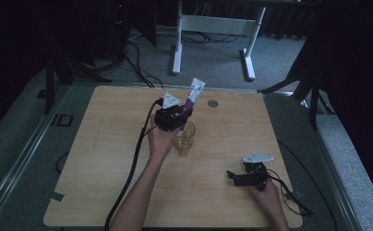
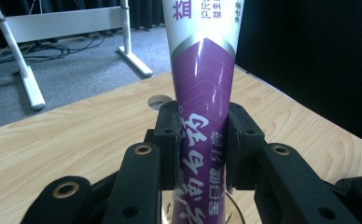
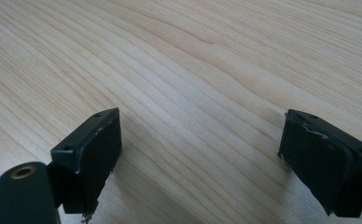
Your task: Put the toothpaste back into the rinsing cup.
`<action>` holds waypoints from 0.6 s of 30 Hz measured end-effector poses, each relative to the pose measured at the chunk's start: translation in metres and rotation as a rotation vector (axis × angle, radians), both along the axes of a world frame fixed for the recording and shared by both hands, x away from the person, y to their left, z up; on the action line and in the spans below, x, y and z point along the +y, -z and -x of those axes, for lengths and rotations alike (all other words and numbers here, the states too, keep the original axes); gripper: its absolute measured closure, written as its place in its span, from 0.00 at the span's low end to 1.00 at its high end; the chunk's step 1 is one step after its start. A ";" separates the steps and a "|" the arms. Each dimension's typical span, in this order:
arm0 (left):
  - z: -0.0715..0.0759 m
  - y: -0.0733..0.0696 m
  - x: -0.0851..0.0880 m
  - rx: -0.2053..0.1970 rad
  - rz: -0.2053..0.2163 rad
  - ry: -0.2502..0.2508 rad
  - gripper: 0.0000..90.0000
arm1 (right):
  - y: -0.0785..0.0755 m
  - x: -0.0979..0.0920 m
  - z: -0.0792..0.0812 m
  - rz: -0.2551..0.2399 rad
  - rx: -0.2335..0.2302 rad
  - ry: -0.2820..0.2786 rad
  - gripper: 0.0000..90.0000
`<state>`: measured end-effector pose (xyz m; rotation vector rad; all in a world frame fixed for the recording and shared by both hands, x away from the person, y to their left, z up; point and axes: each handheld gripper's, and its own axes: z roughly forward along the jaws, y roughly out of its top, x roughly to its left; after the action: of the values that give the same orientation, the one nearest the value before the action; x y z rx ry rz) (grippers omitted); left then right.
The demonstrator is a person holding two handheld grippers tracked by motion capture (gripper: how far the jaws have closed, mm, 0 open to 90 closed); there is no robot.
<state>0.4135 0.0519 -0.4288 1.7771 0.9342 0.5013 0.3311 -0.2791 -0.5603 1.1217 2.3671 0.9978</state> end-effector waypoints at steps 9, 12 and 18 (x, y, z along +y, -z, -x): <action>-0.005 0.001 -0.004 -0.004 -0.011 -0.002 0.77 | 0.000 0.000 0.000 0.000 -0.001 0.000 0.14; -0.006 0.004 -0.005 0.004 -0.011 -0.003 0.77 | 0.000 0.000 0.000 0.001 -0.002 -0.001 0.14; -0.008 0.007 -0.006 0.016 -0.011 0.004 0.77 | 0.000 0.000 0.000 0.000 -0.001 0.000 0.14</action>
<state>0.4218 0.0459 -0.4358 1.7944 0.9405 0.4918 0.3311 -0.2792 -0.5603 1.1211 2.3667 0.9978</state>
